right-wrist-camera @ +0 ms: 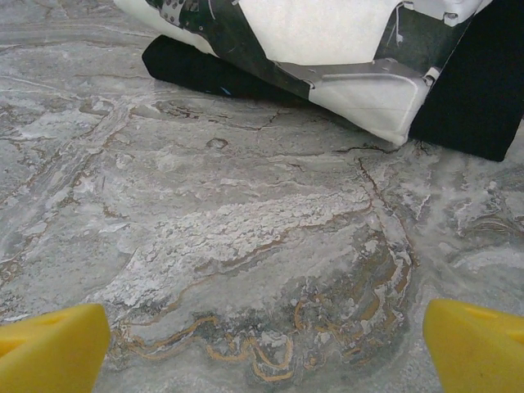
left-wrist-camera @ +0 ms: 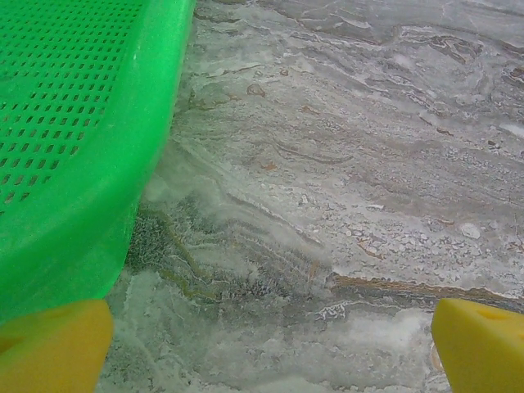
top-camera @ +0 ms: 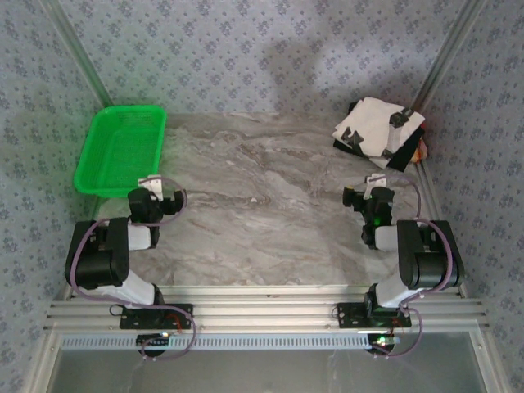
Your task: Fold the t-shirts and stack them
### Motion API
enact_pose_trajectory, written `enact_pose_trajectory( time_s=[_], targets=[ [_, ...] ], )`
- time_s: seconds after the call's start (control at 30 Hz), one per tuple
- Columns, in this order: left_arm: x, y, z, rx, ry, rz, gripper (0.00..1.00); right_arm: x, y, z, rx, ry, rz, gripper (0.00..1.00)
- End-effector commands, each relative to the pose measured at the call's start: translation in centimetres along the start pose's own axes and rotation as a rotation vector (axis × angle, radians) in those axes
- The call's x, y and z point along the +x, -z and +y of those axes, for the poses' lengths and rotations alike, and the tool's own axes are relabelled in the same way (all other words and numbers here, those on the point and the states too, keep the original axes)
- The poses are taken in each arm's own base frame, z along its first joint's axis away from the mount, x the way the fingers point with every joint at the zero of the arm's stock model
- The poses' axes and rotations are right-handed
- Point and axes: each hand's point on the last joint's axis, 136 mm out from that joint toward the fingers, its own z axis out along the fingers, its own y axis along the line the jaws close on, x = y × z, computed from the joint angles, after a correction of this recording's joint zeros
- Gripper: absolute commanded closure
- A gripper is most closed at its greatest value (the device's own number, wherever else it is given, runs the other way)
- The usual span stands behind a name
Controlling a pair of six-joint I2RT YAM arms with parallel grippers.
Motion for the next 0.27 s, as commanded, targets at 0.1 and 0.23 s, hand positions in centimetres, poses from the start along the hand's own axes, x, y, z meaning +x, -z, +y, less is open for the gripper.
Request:
enact_pose_trajectory(
  time_s=[0.1, 0.23],
  targets=[
    [-2.13, -0.18, -0.08, -0.01, -0.033, -0.059, 0.0, -1.05, -0.33, 0.13, -0.012, 0.019, -0.019, 0.0],
    [-2.15, -0.21, -0.1, -0.014, -0.037, -0.059, 0.0, -1.17, -0.22, 0.15, -0.016, 0.017, -0.027, 0.0]
  ],
)
